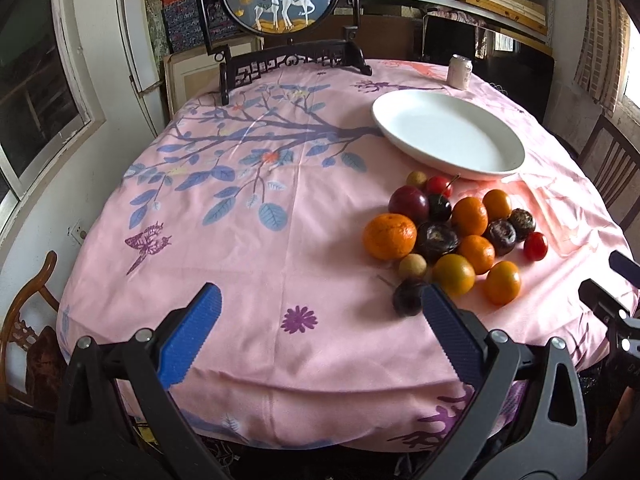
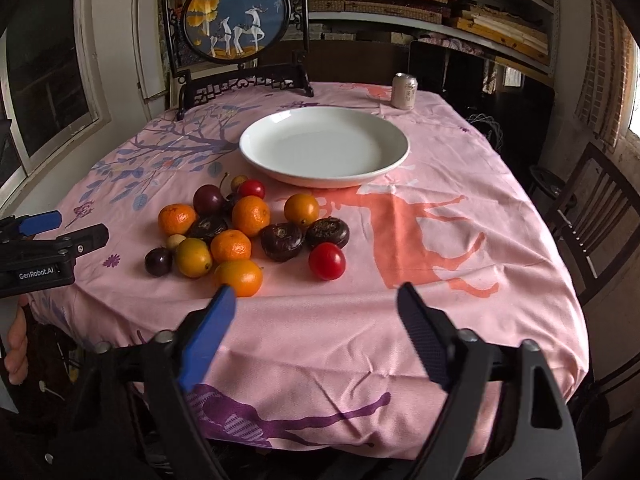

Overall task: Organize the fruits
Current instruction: 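Grasp an orange with the right tool while the left tool grasps a dark plum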

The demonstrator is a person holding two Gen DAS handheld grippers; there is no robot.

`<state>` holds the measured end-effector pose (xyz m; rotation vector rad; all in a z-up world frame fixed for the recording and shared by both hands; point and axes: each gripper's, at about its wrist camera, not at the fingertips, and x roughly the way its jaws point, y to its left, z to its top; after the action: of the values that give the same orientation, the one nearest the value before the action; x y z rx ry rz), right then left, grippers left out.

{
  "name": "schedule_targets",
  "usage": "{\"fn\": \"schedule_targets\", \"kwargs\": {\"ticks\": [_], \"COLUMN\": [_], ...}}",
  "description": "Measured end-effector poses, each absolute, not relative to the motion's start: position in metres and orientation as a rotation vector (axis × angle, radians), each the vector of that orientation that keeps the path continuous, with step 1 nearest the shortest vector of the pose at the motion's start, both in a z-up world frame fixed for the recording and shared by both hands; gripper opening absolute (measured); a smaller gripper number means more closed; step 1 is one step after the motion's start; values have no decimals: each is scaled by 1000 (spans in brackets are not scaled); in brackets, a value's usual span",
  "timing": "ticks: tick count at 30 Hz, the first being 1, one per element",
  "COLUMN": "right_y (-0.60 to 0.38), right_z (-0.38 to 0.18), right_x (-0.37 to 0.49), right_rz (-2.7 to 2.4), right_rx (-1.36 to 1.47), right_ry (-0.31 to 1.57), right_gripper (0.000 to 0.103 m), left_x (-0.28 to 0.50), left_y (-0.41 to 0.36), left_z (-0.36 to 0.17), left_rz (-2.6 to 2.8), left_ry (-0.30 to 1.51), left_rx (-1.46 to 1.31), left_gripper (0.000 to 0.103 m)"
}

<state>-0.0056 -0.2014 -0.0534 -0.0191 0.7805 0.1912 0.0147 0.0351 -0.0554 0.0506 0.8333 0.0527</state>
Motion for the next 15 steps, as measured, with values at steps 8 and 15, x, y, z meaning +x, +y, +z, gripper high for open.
{"fn": "schedule_targets", "kwargs": {"ticks": [8,15], "right_y": [-153,-152], "right_z": [-80,-94], "right_x": [38,50], "right_rz": [377,398], "right_rx": [-35,-19], "right_ry": [906,943], "right_gripper": [59,41], "left_x": [26,35], "left_y": [47,45], "left_z": [-72,-76], "left_rz": [65,-5], "left_ry": [898,920], "left_rx": [34,26], "left_gripper": [101,101]}}
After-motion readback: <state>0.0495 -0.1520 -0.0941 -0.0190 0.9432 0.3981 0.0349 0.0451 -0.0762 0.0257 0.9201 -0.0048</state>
